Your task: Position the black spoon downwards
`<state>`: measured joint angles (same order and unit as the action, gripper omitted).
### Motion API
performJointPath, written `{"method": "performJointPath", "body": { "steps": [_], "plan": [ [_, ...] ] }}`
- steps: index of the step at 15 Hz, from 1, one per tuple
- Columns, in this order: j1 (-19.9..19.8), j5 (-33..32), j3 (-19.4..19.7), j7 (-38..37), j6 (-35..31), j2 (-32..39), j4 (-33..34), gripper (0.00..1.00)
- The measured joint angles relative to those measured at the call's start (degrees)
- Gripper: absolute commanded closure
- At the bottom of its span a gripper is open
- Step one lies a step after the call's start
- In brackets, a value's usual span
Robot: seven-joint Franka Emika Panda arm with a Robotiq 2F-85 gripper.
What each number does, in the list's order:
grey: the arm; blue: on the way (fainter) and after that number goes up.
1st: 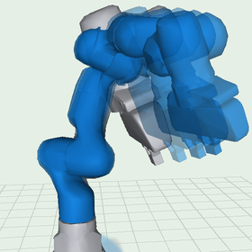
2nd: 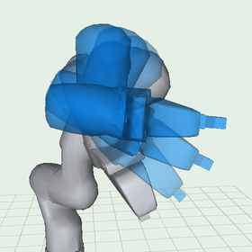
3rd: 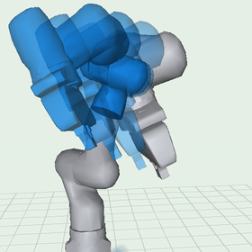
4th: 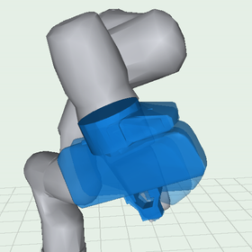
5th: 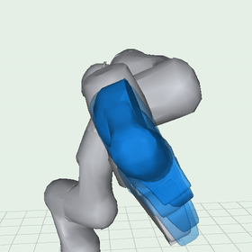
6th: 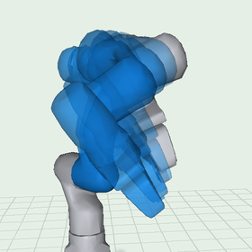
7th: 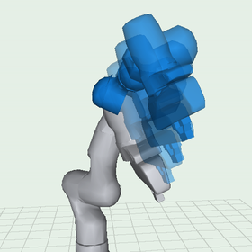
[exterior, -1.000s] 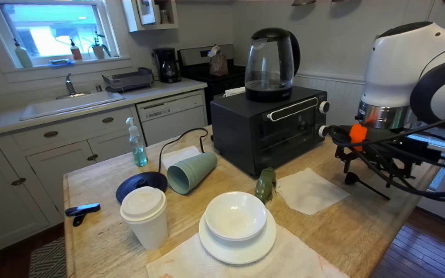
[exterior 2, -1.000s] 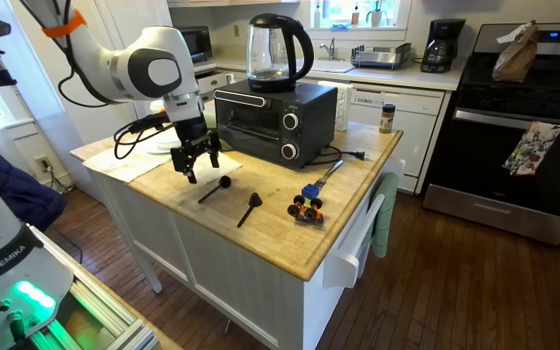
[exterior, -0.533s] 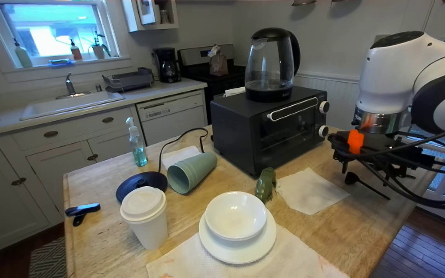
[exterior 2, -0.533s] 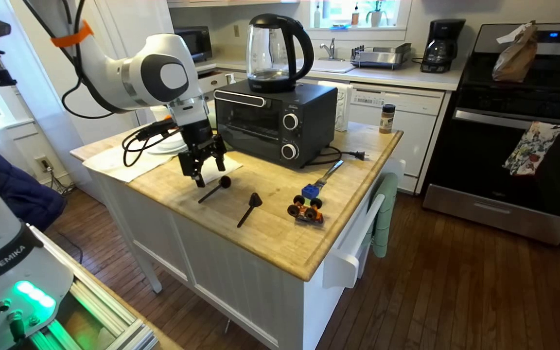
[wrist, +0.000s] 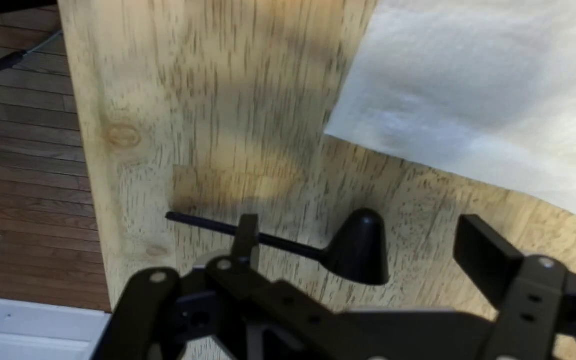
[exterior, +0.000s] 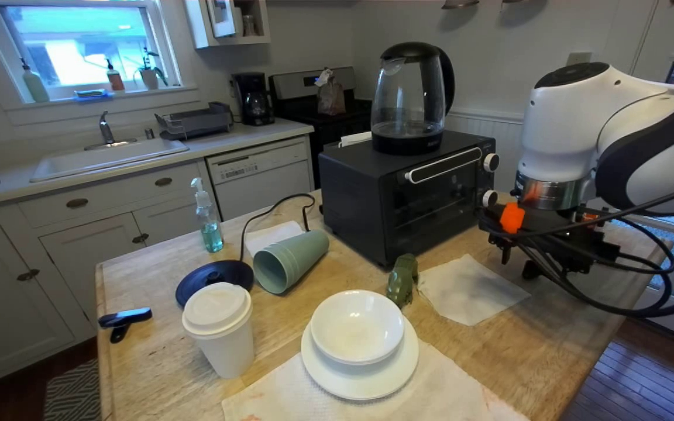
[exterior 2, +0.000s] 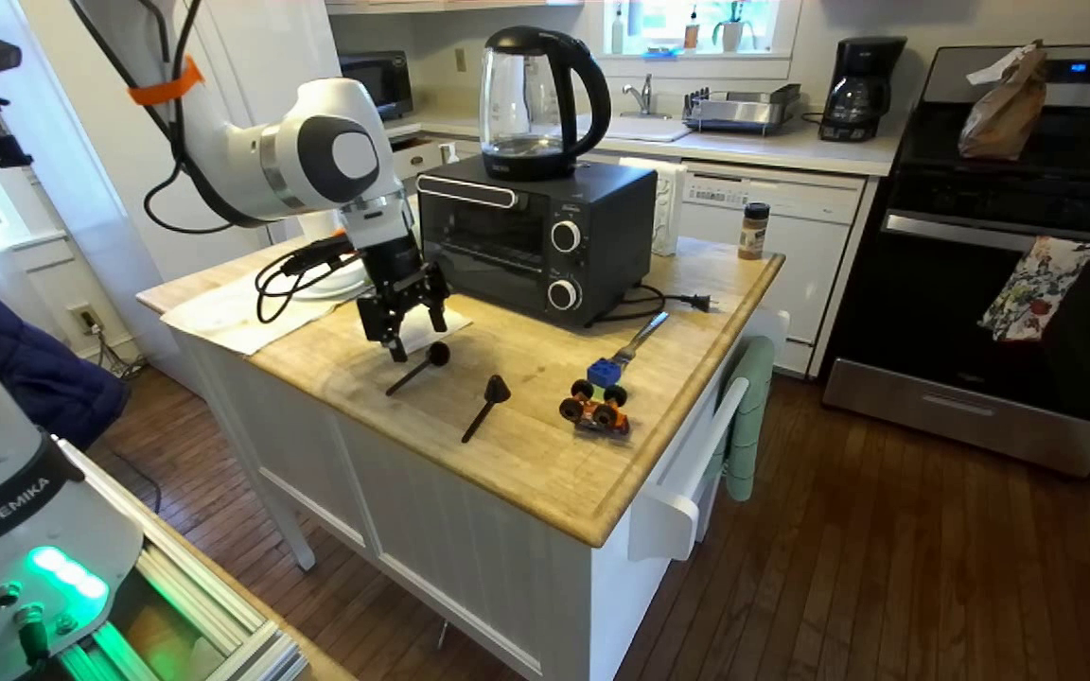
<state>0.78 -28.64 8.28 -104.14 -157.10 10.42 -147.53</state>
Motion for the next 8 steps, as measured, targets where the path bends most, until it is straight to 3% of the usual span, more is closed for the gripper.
{"method": "performJointPath", "body": {
  "steps": [4,8],
  "plan": [
    [2.56,-0.27,1.88,-1.57,0.0,2.21,1.53,0.0],
    [4.01,-0.48,3.99,-1.81,0.0,3.51,2.37,0.08]
  ]
}}
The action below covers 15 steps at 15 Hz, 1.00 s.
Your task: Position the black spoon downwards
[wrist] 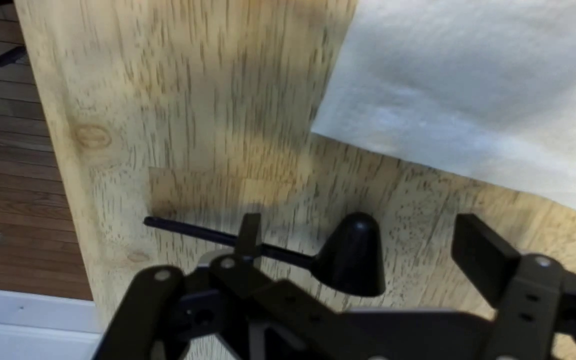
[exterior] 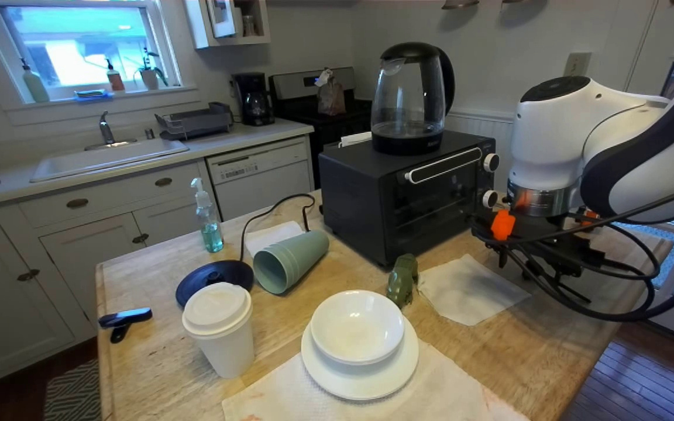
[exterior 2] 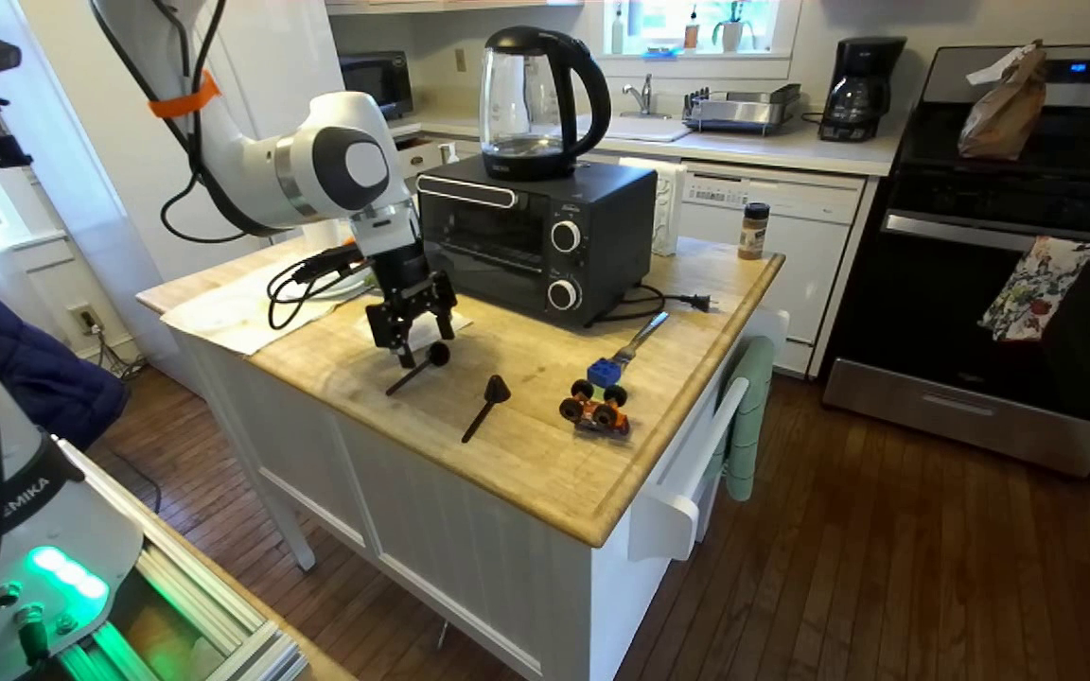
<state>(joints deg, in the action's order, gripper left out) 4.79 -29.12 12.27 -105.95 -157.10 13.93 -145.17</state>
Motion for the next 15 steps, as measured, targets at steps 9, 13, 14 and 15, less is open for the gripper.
{"method": "performJointPath", "body": {
  "steps": [9,13,14,15],
  "plan": [
    [1.49,-0.13,2.18,-0.02,0.0,0.33,0.38,0.23],
    [1.51,-0.16,2.37,-0.02,0.0,0.33,0.47,0.29],
    [1.51,-0.16,2.4,-0.02,0.0,0.33,0.48,0.31],
    [1.51,-0.16,2.42,-0.02,0.01,0.33,0.48,0.31]
  ]
}}
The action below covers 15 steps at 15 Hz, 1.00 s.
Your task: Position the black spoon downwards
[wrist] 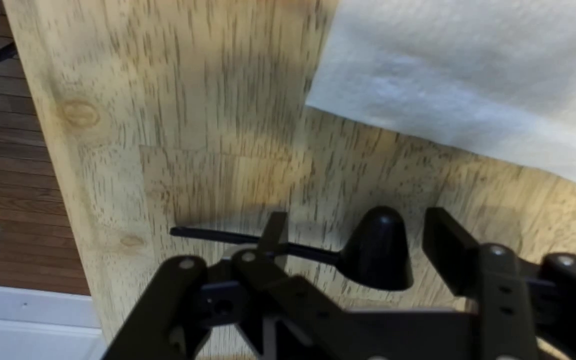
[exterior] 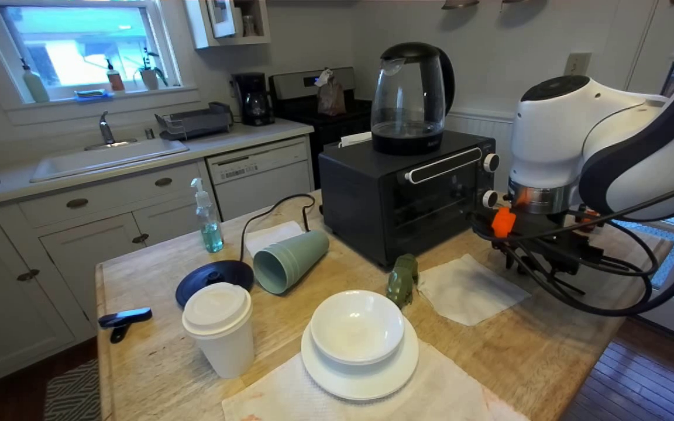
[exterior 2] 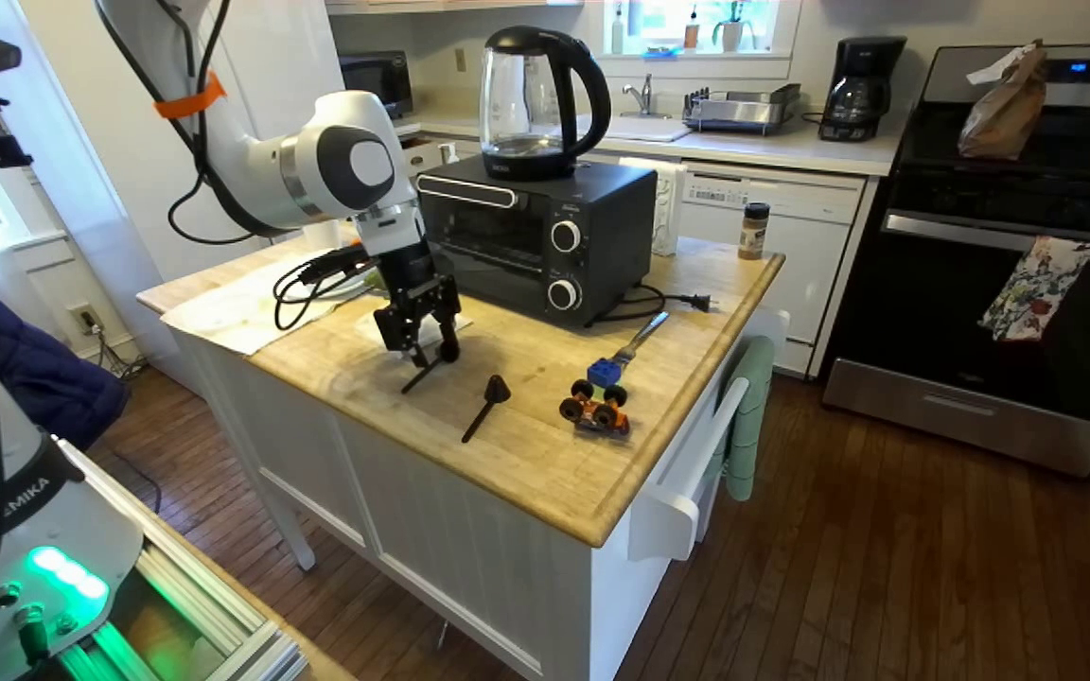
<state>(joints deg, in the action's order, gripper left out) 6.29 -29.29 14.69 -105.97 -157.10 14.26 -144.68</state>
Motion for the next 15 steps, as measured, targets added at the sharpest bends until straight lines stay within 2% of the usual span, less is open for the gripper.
{"method": "performJointPath", "body": {
  "steps": [6,12,13,15],
  "plan": [
    [0.0,0.0,0.03,0.0,0.0,0.01,0.03,0.27],
    [0.0,0.0,0.03,0.0,0.0,0.03,0.04,0.39],
    [0.0,0.0,0.03,0.0,0.0,0.09,0.04,0.47],
    [0.0,0.0,0.02,0.0,0.0,0.2,0.05,0.49]
  ]
}}
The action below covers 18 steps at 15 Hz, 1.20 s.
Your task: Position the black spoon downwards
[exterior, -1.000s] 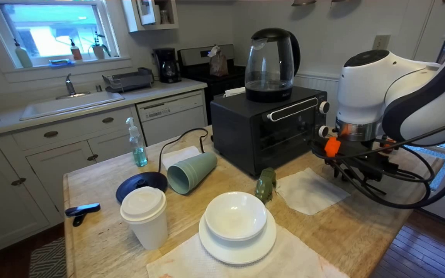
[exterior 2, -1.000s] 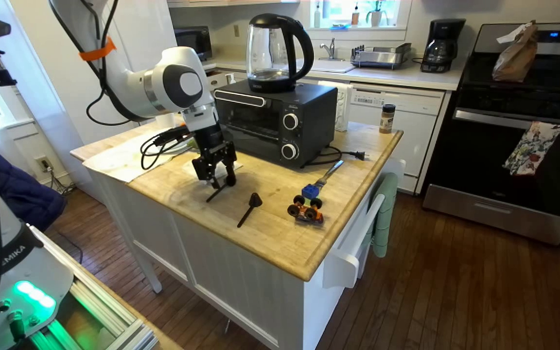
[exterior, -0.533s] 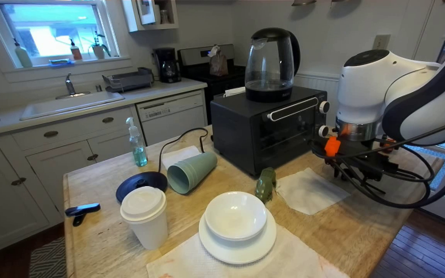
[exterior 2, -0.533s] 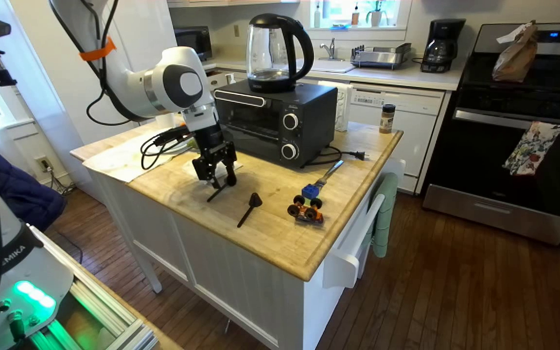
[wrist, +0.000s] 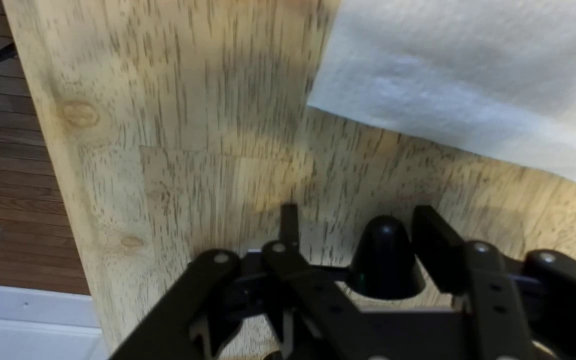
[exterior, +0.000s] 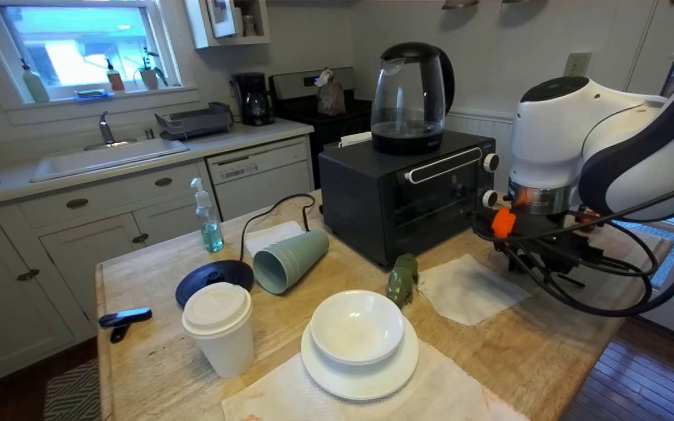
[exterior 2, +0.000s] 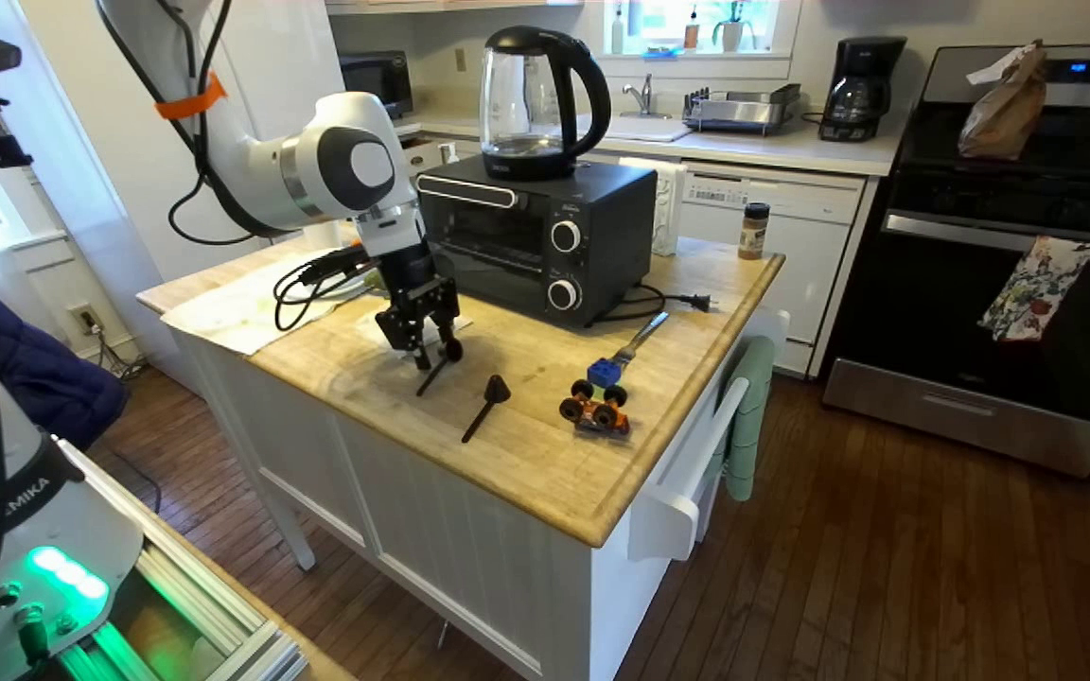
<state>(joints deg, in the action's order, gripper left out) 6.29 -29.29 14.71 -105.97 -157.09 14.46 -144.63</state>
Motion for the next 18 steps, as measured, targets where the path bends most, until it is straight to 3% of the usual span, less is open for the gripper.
{"method": "performJointPath", "body": {
  "steps": [1,7,18],
  "plan": [
    [0.0,0.0,0.0,0.0,-0.04,0.0,0.06,0.57],
    [0.01,0.0,0.0,0.0,-0.16,0.01,0.41,0.58],
    [0.01,0.0,0.0,0.0,-0.17,0.01,0.56,0.77]
  ]
}}
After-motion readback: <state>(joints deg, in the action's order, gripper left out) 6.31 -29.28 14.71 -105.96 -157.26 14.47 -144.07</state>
